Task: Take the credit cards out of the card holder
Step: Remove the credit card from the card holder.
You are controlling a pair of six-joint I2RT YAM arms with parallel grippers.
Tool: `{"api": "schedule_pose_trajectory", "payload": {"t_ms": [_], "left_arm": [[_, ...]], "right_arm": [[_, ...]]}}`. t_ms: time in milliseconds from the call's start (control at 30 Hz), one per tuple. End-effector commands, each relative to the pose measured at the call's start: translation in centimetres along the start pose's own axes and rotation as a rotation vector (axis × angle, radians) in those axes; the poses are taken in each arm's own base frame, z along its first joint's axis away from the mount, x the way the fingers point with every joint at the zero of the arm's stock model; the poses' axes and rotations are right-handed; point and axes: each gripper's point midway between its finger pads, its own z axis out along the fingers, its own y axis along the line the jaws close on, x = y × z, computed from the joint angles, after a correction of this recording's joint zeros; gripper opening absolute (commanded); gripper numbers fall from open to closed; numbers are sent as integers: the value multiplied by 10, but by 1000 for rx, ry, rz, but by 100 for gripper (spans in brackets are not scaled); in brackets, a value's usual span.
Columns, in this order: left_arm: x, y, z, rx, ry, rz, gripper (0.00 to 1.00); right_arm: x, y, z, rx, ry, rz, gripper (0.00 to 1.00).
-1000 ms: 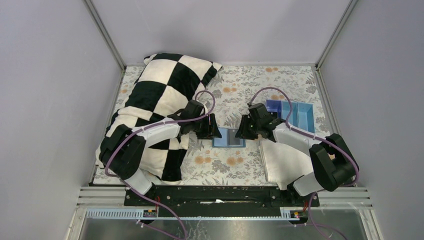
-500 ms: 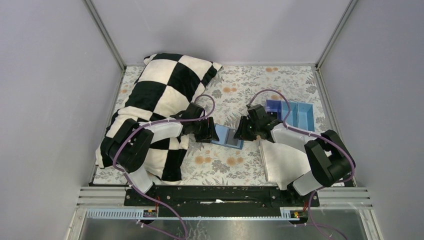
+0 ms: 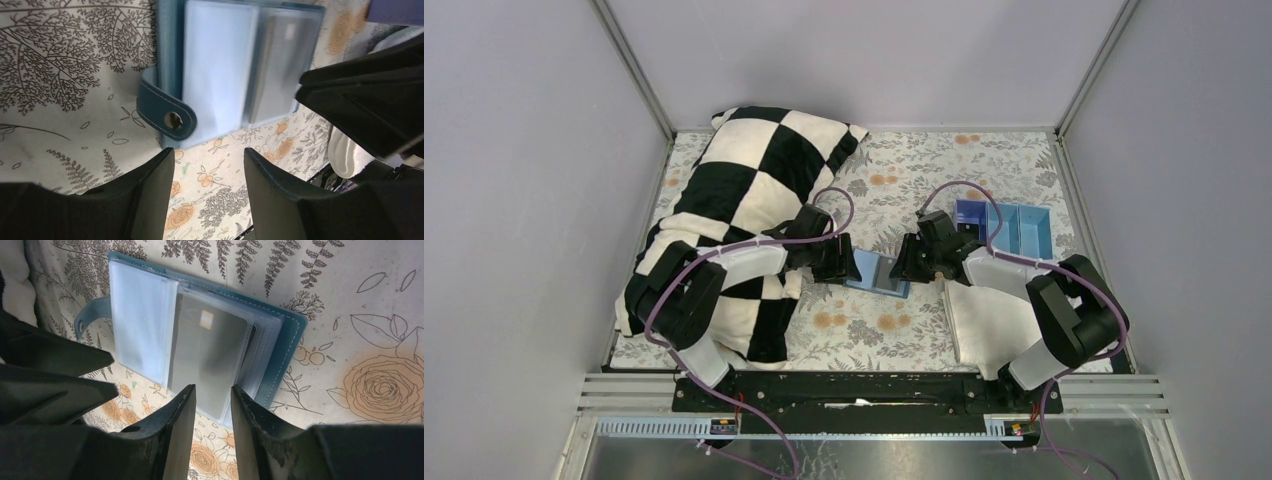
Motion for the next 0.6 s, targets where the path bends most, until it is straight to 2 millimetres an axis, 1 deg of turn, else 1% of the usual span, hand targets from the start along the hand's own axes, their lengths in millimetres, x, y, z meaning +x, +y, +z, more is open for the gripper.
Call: {"api": "schedule_pose_trajectory", "payload": {"t_ms": [0,67,167,300,333,433,567], "left_arm": [[-45,-40,-35,77,-173,128,58],[-54,-43,-38,77,-199,150,59],[-63,-44,-33,75,-193,151,59],[-79,-31,-16,47,-202,129,59],[-80,-27,-10,46,-191,122,58],[-76,-13,7,15,-136,110,58],[-62,1,20,-12,-76,90,58]], "right_arm": [[-9,0,6,6,-32,7,40],[-9,0,7,7,-33,9,40],[-10,0,9,3,-36,16,40],[-10,1,9,0,-42,18,40],[-10,1,9,-2,-42,20,40],[-10,3,10,-9,-37,23,40],[-11,5,9,-21,-39,34,40]]}}
